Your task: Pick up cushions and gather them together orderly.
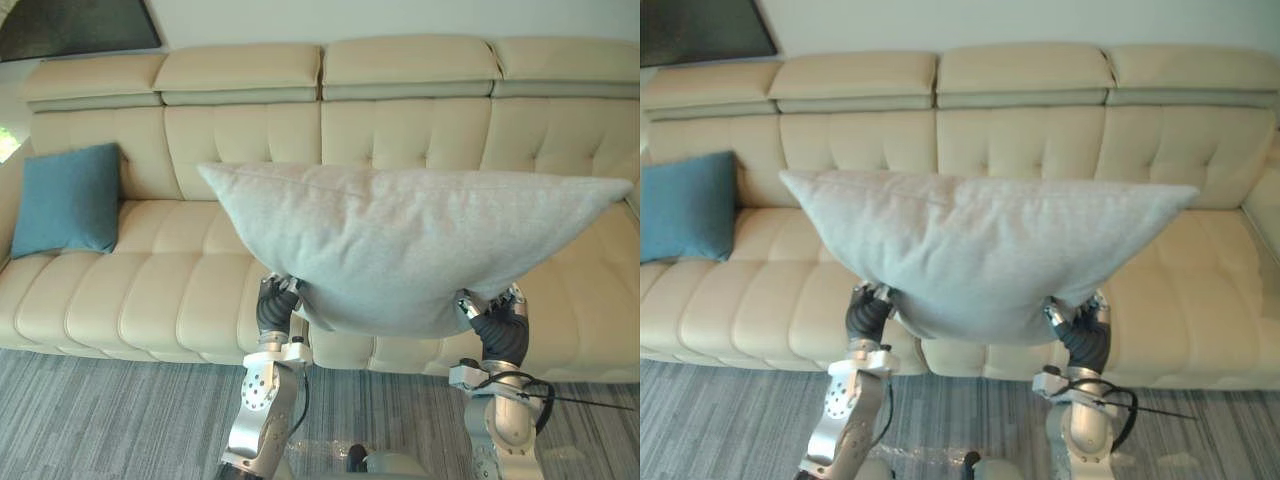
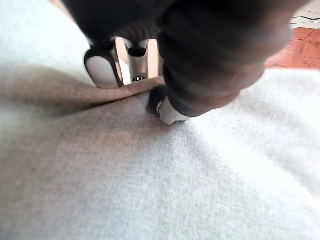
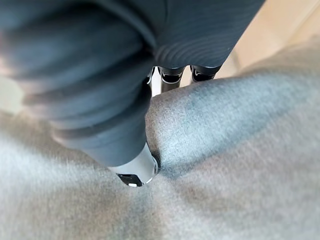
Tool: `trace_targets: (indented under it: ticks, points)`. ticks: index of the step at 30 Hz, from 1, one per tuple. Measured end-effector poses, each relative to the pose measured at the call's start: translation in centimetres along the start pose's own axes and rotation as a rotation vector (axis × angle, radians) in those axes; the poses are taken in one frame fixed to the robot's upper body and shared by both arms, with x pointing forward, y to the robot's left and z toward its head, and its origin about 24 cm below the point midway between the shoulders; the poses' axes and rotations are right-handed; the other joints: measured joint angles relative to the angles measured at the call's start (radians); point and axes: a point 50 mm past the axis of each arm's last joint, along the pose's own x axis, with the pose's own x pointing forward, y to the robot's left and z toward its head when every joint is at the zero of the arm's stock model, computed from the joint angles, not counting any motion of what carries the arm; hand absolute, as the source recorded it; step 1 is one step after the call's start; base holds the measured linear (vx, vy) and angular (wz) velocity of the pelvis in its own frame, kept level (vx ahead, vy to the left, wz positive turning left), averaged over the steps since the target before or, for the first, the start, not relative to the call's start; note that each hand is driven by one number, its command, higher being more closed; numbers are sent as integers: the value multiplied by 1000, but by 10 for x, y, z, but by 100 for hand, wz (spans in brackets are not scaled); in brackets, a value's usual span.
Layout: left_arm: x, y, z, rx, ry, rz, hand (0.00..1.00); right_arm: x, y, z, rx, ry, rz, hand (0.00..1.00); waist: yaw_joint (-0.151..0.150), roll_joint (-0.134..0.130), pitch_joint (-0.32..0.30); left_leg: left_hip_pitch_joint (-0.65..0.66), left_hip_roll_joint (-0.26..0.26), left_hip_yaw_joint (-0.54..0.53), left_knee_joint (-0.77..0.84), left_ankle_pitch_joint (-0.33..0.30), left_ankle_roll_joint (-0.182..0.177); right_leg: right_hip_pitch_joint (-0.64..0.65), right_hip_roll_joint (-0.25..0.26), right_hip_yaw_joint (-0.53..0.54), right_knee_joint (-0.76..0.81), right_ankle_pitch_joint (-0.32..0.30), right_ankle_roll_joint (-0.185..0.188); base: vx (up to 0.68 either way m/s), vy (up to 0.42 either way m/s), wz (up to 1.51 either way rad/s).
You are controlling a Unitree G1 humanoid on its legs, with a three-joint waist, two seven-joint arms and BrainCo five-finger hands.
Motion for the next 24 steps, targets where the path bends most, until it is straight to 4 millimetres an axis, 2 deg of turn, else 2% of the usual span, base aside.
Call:
trace_targets:
  ticks: [1, 3, 4, 5, 6, 7, 8, 9, 10, 13, 14, 20, 24]
  points:
    - [-1, 1, -1, 0, 6, 4, 100, -1, 0, -1, 0, 5, -1, 100, 2, -1, 1, 2, -1, 13, -21, -10, 6, 9, -4, 2, -1, -2, 0, 112, 138, -6]
    - [-6, 3, -4, 1, 24, 6, 100, -2, -1, -2, -3, 15, -2, 100, 3, -13, -1, 10, -28, 55, -188, -33, 22, 36, -32, 3, -6, -13, 11, 113, 153, 6]
    - [-6, 2, -5, 1, 28, 1, 100, -2, -1, -2, -5, 14, -3, 100, 4, -17, -2, 10, -63, 59, -314, -33, 16, 43, -55, 6, -2, -16, 18, 83, 135, 5]
    - [-6, 2, -5, 1, 27, 1, 100, -2, -1, -2, -5, 13, -3, 100, 6, -17, -3, 11, -75, 58, -357, -29, 10, 43, -62, 7, 3, -16, 20, 154, 248, -7]
    - [-6, 2, -4, 1, 26, 0, 100, -2, -1, -2, -7, 15, -3, 100, 8, -9, -11, 31, -109, 54, -505, 40, -9, 41, -72, 21, 9, -19, 45, 150, 246, -24]
    - [-6, 3, -4, 2, 25, 0, 100, -2, -1, -2, -10, 17, -2, 100, 9, 5, -21, 47, -120, 40, -580, 120, -25, 41, -67, 37, 20, -35, 76, 176, 301, -26]
    - [-6, 3, -4, 6, 25, -1, 100, -2, -1, -3, -10, 20, -3, 100, 8, 6, -26, 55, -123, 37, -587, 114, -42, 42, -69, 43, 23, -39, 83, 121, 200, -10]
    - [-7, 5, -4, 17, 28, -3, 100, -4, -1, -5, 0, 34, -15, 100, 5, -12, -32, 70, -144, 42, -609, 119, -48, 43, -87, 53, 26, -39, 98, 133, 207, -15]
    - [-8, 6, -4, 22, 29, -4, 100, -5, 1, -7, 7, 39, -17, 100, 9, -43, -41, 95, -172, 72, -655, 123, -42, 41, -109, 89, 11, -35, 119, 124, 187, -19]
    - [-10, 11, -5, 38, 40, 2, 100, -2, 4, -11, 1, 47, 3, 100, 6, -72, -64, 115, -211, 94, -711, 133, -27, 47, -139, 119, -38, -19, 149, 87, 169, -16]
    - [-11, 12, -5, 46, 41, 0, 100, 0, 4, -14, -4, 51, 7, 100, 2, -73, -65, 118, -221, 97, -728, 138, -20, 56, -147, 123, -64, -7, 164, 76, 155, -4]
    - [-7, 18, -6, 107, 43, 2, 100, 19, 13, -35, -24, 94, 34, 100, 0, -73, -67, 112, -250, 83, -811, 182, -5, 52, -152, 136, -145, 46, 176, 13, 54, 1]
    - [22, 29, -8, 224, 52, 3, 100, 57, 29, -34, -112, 40, 82, 100, -1, -70, -62, 63, -257, 36, -893, 262, -2, -19, -139, 135, -164, 86, 168, -72, 3, 10]
